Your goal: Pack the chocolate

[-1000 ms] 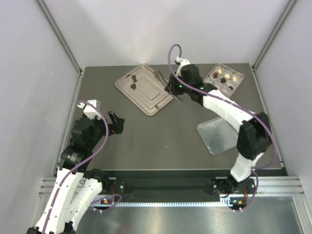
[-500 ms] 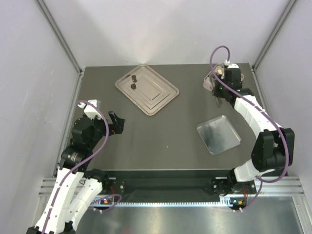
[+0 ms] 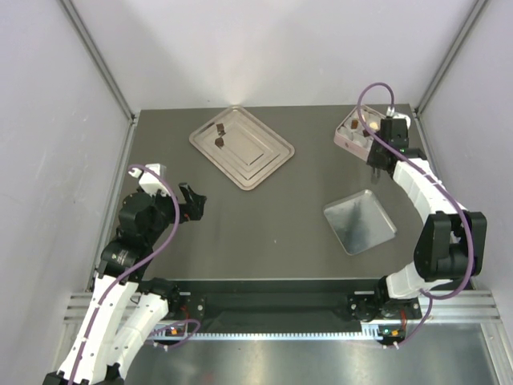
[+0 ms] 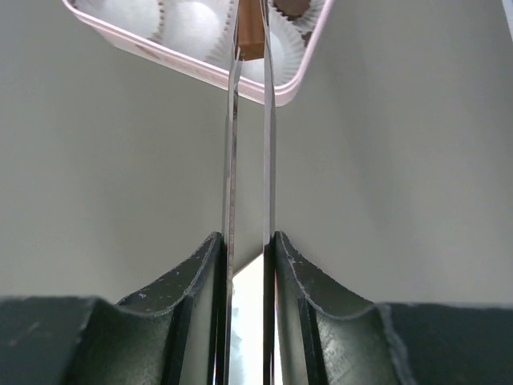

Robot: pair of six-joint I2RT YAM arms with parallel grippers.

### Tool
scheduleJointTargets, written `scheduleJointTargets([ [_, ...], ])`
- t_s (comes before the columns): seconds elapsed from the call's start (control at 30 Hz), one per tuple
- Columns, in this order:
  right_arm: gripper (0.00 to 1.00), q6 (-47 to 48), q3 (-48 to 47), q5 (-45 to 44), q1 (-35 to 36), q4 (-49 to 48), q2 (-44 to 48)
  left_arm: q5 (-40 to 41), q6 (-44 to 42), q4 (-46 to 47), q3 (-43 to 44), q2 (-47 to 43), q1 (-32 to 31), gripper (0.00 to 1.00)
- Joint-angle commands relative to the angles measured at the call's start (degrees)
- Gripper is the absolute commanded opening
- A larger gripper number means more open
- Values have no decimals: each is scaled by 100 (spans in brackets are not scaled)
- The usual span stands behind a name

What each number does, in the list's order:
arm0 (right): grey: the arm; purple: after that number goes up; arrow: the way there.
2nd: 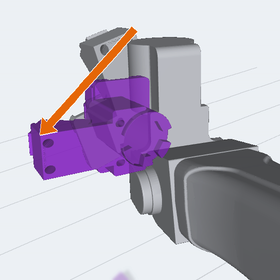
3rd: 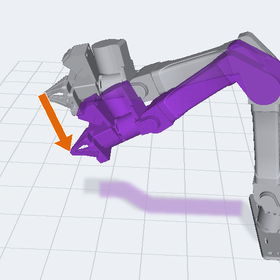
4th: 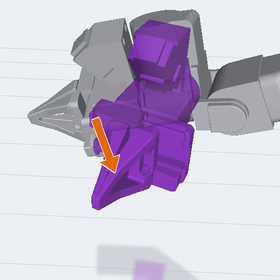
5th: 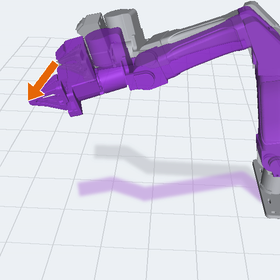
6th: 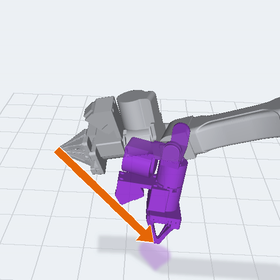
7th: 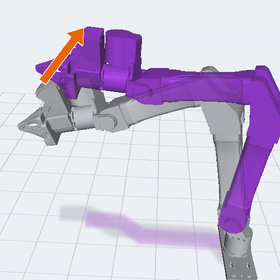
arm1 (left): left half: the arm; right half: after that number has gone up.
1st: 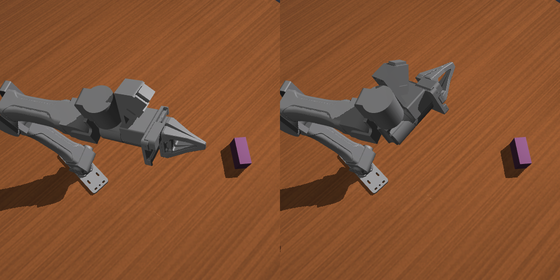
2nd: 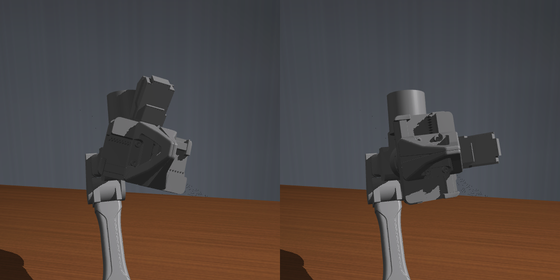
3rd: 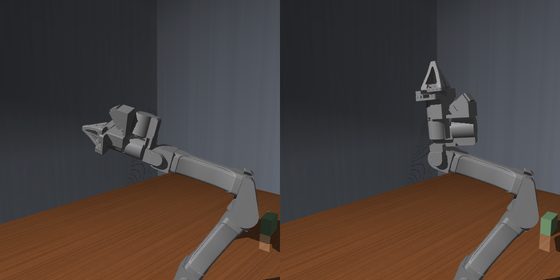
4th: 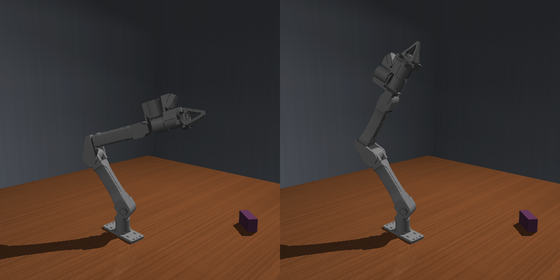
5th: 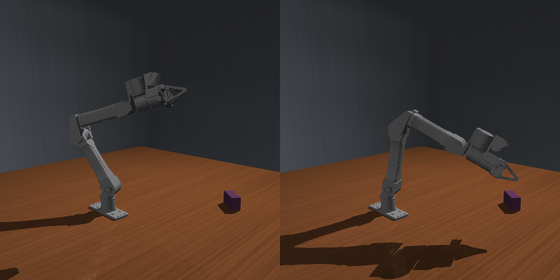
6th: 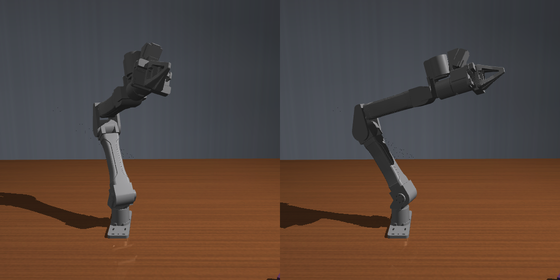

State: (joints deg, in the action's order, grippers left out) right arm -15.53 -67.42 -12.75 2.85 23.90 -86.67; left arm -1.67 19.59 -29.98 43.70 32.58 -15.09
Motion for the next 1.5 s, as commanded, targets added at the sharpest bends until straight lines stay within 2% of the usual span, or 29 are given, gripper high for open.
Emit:
scheduleJointTargets([
  [0.0,29,41,-34,-184,-144,-210,81,-35,9,343,-11,12,15,99],
  [0.7,36,103,-553,1,-241,-325,-781,-26,0,352,-11,3,15,99],
  [1.03,38,111,-738,27,-241,-202,-658,-26,0,352,-11,-6,15,99],
  [1.2,39,120,-895,54,-224,-17,-316,-26,0,352,-11,-6,15,99],
  [1.33,40,85,-992,62,-48,18,18,-53,-26,343,-2,-23,15,99],
  [1.47,40,15,-1194,124,617,-8,-51,-18,-8,352,-11,-59,15,99],
])
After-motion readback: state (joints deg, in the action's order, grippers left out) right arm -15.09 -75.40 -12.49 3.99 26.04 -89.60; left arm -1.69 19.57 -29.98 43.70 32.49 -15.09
